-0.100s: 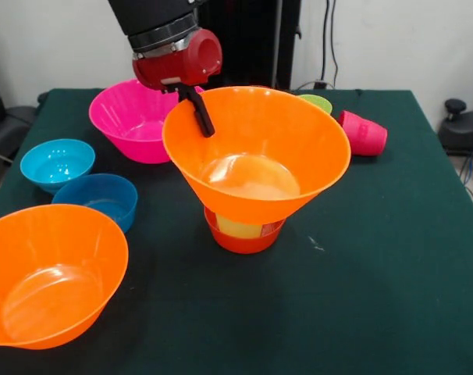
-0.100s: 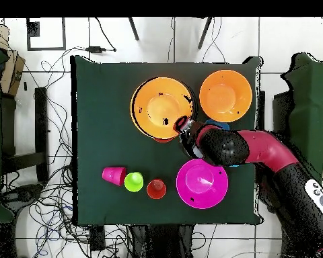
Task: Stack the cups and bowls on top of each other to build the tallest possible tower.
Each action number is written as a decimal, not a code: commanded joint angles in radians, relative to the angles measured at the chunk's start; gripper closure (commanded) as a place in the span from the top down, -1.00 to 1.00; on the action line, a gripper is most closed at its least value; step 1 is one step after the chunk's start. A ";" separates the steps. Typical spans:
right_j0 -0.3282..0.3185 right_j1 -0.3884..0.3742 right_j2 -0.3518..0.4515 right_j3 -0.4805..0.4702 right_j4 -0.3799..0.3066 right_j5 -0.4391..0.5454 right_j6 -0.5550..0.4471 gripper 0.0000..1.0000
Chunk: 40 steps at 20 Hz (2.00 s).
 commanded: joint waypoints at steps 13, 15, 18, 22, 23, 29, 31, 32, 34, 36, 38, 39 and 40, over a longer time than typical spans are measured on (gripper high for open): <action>-0.013 0.024 0.073 0.061 -0.056 -0.009 -0.176 -1.00; -0.016 0.014 0.075 0.077 -0.058 -0.018 -0.166 -1.00; -0.022 0.012 0.077 0.089 -0.061 -0.021 -0.166 -1.00; -0.028 0.011 0.079 0.095 -0.062 -0.019 -0.167 -1.00; -0.030 0.010 0.080 0.094 -0.062 -0.015 -0.170 -1.00; -0.035 0.016 0.076 0.095 -0.073 -0.021 -0.175 -1.00; -0.036 0.013 0.073 0.099 -0.078 -0.025 -0.175 -1.00; -0.038 0.011 0.071 0.101 -0.082 -0.027 -0.176 -1.00; -0.039 0.010 0.068 0.101 -0.089 -0.030 -0.178 -1.00; -0.039 0.018 0.062 0.091 -0.098 -0.031 -0.188 -1.00; -0.039 0.027 0.060 0.075 -0.103 -0.024 -0.202 -1.00; -0.040 0.028 0.058 0.072 -0.106 -0.023 -0.206 -1.00; -0.041 0.028 0.057 0.069 -0.109 -0.023 -0.209 -1.00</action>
